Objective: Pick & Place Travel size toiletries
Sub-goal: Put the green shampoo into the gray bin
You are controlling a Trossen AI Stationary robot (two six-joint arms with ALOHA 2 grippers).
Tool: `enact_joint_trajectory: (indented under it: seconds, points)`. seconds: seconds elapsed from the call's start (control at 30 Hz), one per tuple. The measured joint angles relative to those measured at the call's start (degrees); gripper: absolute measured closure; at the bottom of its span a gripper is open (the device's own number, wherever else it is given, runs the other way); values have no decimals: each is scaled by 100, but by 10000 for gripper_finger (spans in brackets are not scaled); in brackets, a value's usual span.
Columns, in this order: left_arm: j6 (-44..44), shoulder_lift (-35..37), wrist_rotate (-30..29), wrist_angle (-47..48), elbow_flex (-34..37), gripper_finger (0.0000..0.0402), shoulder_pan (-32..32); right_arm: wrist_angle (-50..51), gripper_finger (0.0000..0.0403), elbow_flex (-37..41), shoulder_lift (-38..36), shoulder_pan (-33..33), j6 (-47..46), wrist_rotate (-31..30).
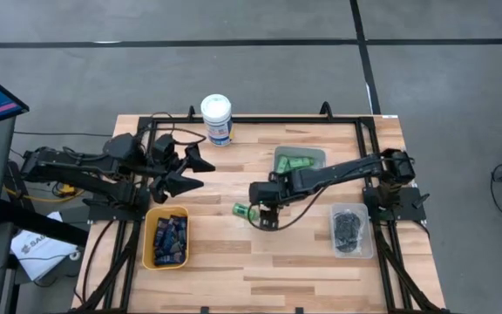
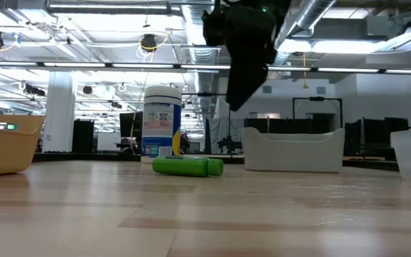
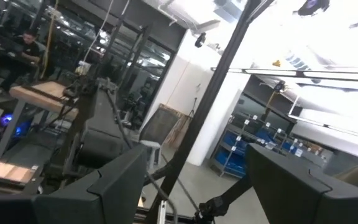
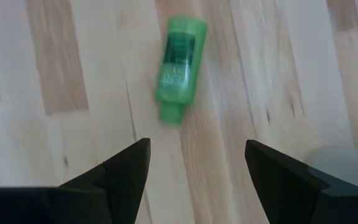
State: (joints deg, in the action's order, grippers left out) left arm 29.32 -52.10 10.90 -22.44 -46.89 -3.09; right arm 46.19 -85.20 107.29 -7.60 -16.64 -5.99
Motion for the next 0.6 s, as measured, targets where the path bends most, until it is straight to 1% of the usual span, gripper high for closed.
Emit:
enact_joint_trajectory:
  seconds: [0.07, 0.13, 0.33, 0.6]
  points:
    - [4, 94, -3, 123, 31, 131, 0, -197, 148, -11, -1, 4, -30, -3]
    - [4, 94, 3, 12, 6, 131, 0, -183, 148, -14, -16, 15, -35, -5]
    - [4, 262, 118, 77, 22, 131, 0, -199, 148, -19, -16, 78, -42, -3]
    - [-38, 245, 269, 73, 17, 131, 0, -143, 148, -19, -16, 70, -58, -1]
